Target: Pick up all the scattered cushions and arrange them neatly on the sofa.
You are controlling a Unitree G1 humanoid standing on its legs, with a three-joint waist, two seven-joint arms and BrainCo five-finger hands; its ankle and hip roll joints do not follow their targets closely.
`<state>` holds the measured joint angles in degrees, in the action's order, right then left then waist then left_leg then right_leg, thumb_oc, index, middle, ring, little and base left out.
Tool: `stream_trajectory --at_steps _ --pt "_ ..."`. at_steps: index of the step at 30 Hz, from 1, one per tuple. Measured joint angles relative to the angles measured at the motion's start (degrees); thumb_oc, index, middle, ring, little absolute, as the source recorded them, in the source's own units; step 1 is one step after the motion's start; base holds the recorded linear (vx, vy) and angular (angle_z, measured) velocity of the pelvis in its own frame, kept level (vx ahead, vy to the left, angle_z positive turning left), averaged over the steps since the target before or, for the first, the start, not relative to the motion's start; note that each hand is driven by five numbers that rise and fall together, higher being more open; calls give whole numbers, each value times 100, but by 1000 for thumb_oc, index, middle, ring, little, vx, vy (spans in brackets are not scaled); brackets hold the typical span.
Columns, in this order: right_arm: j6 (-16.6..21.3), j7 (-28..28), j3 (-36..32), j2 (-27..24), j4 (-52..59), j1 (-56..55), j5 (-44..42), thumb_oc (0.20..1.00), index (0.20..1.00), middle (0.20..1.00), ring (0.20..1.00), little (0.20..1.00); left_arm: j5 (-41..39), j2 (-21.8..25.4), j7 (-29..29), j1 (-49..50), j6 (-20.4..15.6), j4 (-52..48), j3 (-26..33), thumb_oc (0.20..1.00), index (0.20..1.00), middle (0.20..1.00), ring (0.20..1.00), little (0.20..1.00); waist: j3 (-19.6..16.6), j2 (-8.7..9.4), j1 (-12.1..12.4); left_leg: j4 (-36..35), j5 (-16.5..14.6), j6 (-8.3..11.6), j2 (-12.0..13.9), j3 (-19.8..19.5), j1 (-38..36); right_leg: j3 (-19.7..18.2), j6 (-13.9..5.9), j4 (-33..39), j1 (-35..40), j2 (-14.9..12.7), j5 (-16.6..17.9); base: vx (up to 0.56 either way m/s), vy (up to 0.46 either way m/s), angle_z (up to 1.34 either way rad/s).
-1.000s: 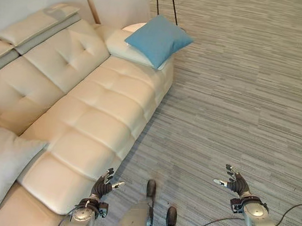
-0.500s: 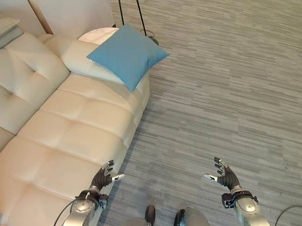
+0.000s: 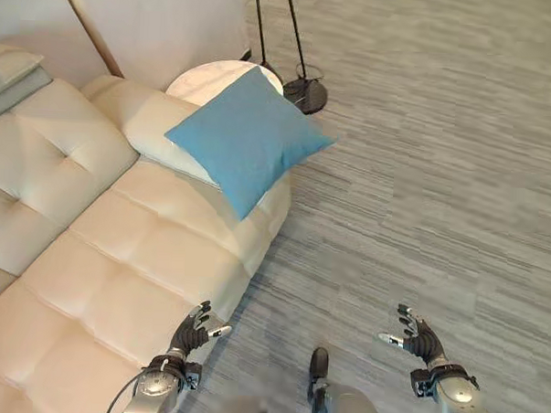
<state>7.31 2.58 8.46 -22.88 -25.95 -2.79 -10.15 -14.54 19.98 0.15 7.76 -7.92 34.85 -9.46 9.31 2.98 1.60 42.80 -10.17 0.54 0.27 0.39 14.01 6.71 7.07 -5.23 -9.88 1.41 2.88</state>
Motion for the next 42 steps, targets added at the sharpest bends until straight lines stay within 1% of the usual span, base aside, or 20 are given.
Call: stream_trajectory --at_steps 3,6,8,10,11,12,14,17,18,20,22,24,26,29,32,33,35,39,41,42 --pt "112 61 -25 -27 227 221 -4 1000 1000 1000 1000 1000 -1 93 -10 -105 -19 -47 13 1000 1000 1000 1000 1000 94 186 -20 -1091 -20 0 -145 149 405 -60 -228 169 487 13 -189 314 5 -25" --pt "122 113 -5 -31 93 282 -4 1000 1000 1000 1000 1000 0 99 -15 -231 -53 -133 13 1000 1000 1000 1000 1000 117 205 -1 -3088 422 -88 -353 285 518 -45 -413 650 1167 73 -321 440 51 -19" --pt "94 208 2 -56 -134 283 -8 1000 1000 1000 1000 1000 0 82 -11 -390 -57 -96 25 1000 1000 1000 1000 1000 130 149 56 -3583 793 -42 -322 769 864 -18 -556 986 1508 161 -600 348 78 -19" --pt "68 241 9 -64 -314 298 -4 1000 1000 1000 1000 1000 0 47 27 -432 -38 -91 64 1000 1000 1000 1000 1000 151 53 93 -3741 1080 -249 -245 1052 1006 29 -538 983 1648 277 -652 384 113 -24" --pt "-24 230 28 -27 -301 200 -3 1000 1000 1000 1000 1000 -2 42 41 -287 -34 -115 71 1000 1000 1000 1000 1000 114 -22 122 -3771 1291 -535 -227 1284 838 -44 -698 943 1944 365 -751 489 154 -31" --pt "-21 212 21 -30 -254 110 0 1000 1000 1000 1000 1000 -4 23 47 -176 -32 -105 67 1000 1000 1000 1000 1000 81 -96 134 -3632 1246 -584 -218 1291 681 -68 -811 878 2109 429 -823 606 234 -36" --pt "-71 192 92 -22 -241 -109 7 1000 1000 1000 1000 1000 -2 -34 61 -50 1 87 92 1000 1000 1000 1000 1000 -59 -251 175 -3589 1548 -879 -134 1143 309 20 -1052 -192 2023 577 -1275 367 204 -20" --pt "-93 105 211 25 15 -425 72 1000 1000 1000 1000 1000 -4 89 75 44 14 -34 110 1000 1000 1000 1000 1000 -208 -7 26 -4061 1675 -942 -438 815 -294 586 -1120 -2901 980 25 -1405 358 129 45" --pt "-101 86 181 30 56 -506 138 1000 1000 1000 1000 1000 -5 85 77 21 -2 -69 195 1000 1000 1000 1000 1000 -273 117 23 -4184 1548 -1024 -716 549 -550 615 -1203 -3662 701 -386 -1545 311 86 88" --pt "-104 53 137 32 57 -451 183 1000 1000 1000 1000 1000 -6 72 99 -79 -9 -83 254 1000 1000 1000 1000 1000 -231 -3 48 -4256 1430 -1107 -850 154 -744 541 -1159 -3765 365 -622 -1746 369 26 97" --pt "-101 26 99 23 116 -412 207 1000 1000 1000 1000 1000 -8 37 105 -226 -18 -92 292 1000 1000 1000 1000 1000 -118 -212 -6 -4254 1412 -1009 -830 -316 -874 365 -1173 -3452 -5 -497 -1961 226 -41 121" --pt "-102 -7 102 31 102 -375 223 1000 1000 1000 1000 1000 -12 88 109 -216 -34 -86 302 1000 1000 1000 1000 1000 -48 -297 81 -4284 1240 -692 -827 -537 -1141 200 -1151 -2743 -333 -387 -1976 252 -113 113" --pt "-88 -13 73 10 101 -350 222 1000 1000 1000 1000 1000 -15 122 149 -137 -33 -54 319 1000 1000 1000 1000 1000 -40 -307 4 -4328 1024 -558 -863 -821 -1350 -64 -1133 -1948 -641 -285 -1692 271 -188 109" --pt "-90 -5 -23 37 -118 -408 220 1000 1000 1000 1000 1000 -28 145 192 -136 -29 47 322 1000 1000 1000 1000 1000 -28 -203 -36 -4196 970 -592 -984 -1660 -1590 -850 -1192 -103 -720 -111 -653 167 -146 148" --pt "-93 41 -66 39 -266 -494 216 1000 1000 1000 1000 1000 -27 163 182 -39 -74 13 276 1000 1000 1000 1000 1000 -76 91 -156 -4196 897 -545 -1193 -1824 -1781 -835 -990 164 -596 -342 251 222 -218 134" --pt "-105 75 -140 56 -541 -433 170 1000 1000 1000 1000 1000 -28 26 193 34 -90 145 293 1000 1000 1000 1000 1000 -136 73 -99 -4217 690 -484 -1132 -2170 -1944 -697 -796 117 -431 -330 650 209 -208 107" --pt "-90 74 -238 43 -556 -404 116 1000 1000 1000 1000 1000 -29 -16 172 100 -86 144 154 1000 1000 1000 1000 1000 -152 24 -49 -3990 531 -212 -1002 -2075 -1871 -394 -601 478 -195 -272 762 124 -143 88" --pt "-8 85 -321 -30 -482 -199 91 1000 1000 1000 1000 1000 -29 -20 156 40 -80 150 91 1000 1000 1000 1000 1000 -156 3 -34 -3493 386 -38 -920 -1850 -1669 -10 -394 881 211 -261 738 90 -111 59" --pt "9 86 -401 -21 -459 -167 37 1000 1000 1000 1000 1000 -29 -10 140 -137 -104 125 65 1000 1000 1000 1000 1000 -138 33 -94 -3391 258 -97 -689 -1386 -1489 218 -273 947 320 -273 642 76 3 80" --pt "9 95 -478 -18 -449 -150 -4 1000 1000 1000 1000 1000 -29 13 141 -317 -104 124 64 1000 1000 1000 1000 1000 -81 72 -217 -3303 216 -62 -345 -787 -1252 465 -173 991 374 -331 524 72 17 78"
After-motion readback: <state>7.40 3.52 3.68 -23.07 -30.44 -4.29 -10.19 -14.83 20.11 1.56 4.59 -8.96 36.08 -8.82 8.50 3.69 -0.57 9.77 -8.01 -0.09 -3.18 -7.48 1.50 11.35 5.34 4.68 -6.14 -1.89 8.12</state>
